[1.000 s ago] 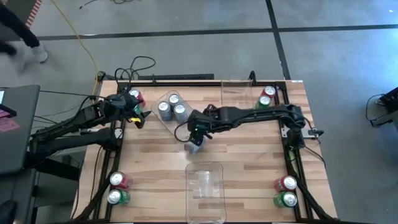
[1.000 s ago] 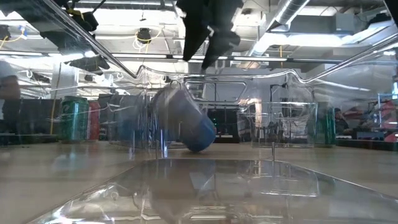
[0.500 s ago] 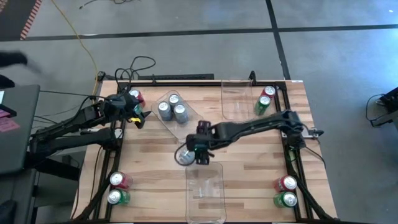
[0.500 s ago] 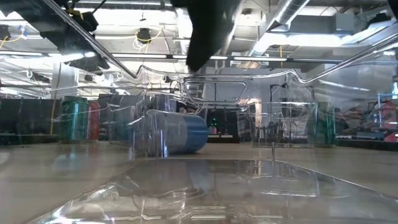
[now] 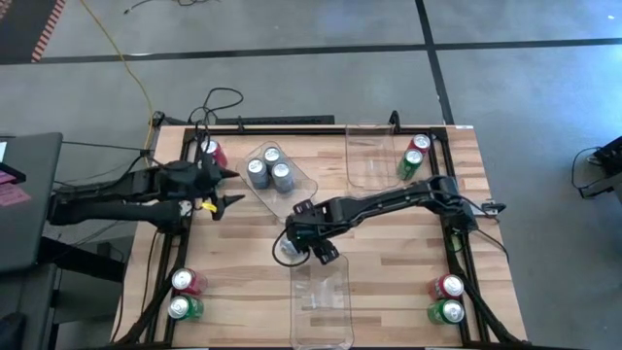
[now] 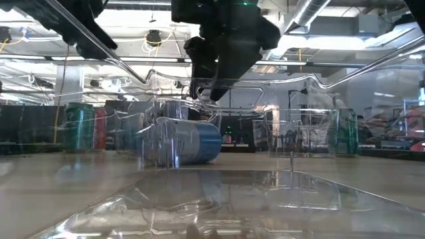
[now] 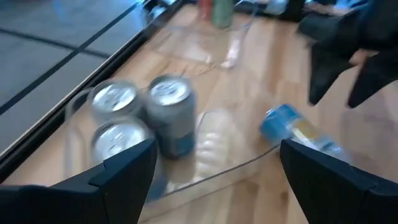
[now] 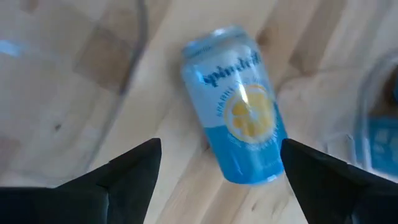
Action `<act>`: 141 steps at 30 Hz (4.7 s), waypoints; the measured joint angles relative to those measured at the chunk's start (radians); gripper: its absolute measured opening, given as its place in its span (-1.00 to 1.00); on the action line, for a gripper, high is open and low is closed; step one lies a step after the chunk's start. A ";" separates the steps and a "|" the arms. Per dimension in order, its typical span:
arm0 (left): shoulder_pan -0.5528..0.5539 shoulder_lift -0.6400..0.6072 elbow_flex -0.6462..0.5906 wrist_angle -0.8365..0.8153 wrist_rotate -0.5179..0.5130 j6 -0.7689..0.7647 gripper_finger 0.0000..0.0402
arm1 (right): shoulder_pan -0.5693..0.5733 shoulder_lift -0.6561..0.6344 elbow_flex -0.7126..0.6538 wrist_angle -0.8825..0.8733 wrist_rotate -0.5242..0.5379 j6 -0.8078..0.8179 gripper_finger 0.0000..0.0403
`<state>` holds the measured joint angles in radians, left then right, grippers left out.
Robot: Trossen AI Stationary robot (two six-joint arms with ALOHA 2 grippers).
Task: Sort soda cans
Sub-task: Put the blue-white soda can into the top left transparent bin
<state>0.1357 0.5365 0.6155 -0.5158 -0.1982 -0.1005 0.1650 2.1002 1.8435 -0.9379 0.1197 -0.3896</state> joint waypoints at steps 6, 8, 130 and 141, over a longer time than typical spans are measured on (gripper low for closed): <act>-0.104 0.015 0.000 0.036 -0.040 -0.047 0.66 | -0.023 0.028 -0.001 0.050 -0.045 -0.052 0.68; -0.138 0.030 0.000 0.038 -0.044 -0.055 0.66 | -0.032 0.038 0.001 0.080 -0.045 -0.068 0.68; -0.668 0.491 0.000 0.350 -0.547 -0.363 0.66 | -0.132 -0.106 0.008 0.115 -0.230 -0.008 0.22; -0.715 0.491 0.000 0.318 -0.581 -0.370 0.66 | -0.212 -0.148 0.011 0.019 -0.279 0.054 -0.14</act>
<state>-0.5796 1.0275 0.6151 -0.1980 -0.7793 -0.4701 -0.0467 1.9527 1.8542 -0.9189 -0.1592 -0.3352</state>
